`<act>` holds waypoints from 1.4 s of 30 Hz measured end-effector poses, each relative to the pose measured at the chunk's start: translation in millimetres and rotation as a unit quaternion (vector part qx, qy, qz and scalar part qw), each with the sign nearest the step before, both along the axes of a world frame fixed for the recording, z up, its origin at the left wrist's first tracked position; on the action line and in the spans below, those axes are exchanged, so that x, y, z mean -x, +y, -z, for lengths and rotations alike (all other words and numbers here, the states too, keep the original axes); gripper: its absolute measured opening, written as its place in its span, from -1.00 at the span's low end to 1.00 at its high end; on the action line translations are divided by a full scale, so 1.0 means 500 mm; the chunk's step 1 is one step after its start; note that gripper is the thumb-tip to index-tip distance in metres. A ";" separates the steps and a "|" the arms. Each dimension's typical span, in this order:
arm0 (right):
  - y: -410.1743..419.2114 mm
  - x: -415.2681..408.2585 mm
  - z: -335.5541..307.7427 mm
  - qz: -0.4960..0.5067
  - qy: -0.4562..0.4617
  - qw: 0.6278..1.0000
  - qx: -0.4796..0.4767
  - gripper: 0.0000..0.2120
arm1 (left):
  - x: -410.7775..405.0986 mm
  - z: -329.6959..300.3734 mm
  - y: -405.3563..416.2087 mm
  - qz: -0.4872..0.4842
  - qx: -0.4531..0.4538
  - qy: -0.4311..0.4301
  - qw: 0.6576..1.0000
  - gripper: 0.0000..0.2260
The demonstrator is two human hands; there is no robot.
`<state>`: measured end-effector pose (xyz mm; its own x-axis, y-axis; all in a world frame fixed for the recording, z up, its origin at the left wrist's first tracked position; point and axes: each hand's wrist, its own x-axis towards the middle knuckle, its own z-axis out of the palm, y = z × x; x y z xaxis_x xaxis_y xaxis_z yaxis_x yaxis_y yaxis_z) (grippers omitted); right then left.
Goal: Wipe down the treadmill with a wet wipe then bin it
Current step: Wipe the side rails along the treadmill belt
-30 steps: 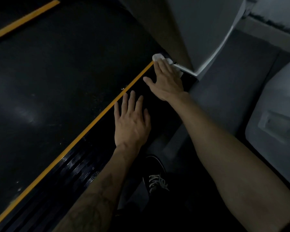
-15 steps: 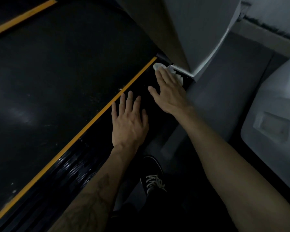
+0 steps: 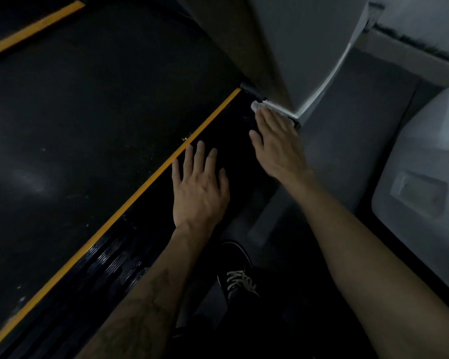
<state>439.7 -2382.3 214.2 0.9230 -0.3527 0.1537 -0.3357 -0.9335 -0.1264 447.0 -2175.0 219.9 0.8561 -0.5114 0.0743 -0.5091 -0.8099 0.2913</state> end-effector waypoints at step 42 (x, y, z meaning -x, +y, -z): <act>0.496 0.090 -0.134 -0.207 -0.165 0.959 -0.100 -0.55 | 0.085 -0.162 0.485 -0.107 0.021 0.061 0.992 -0.43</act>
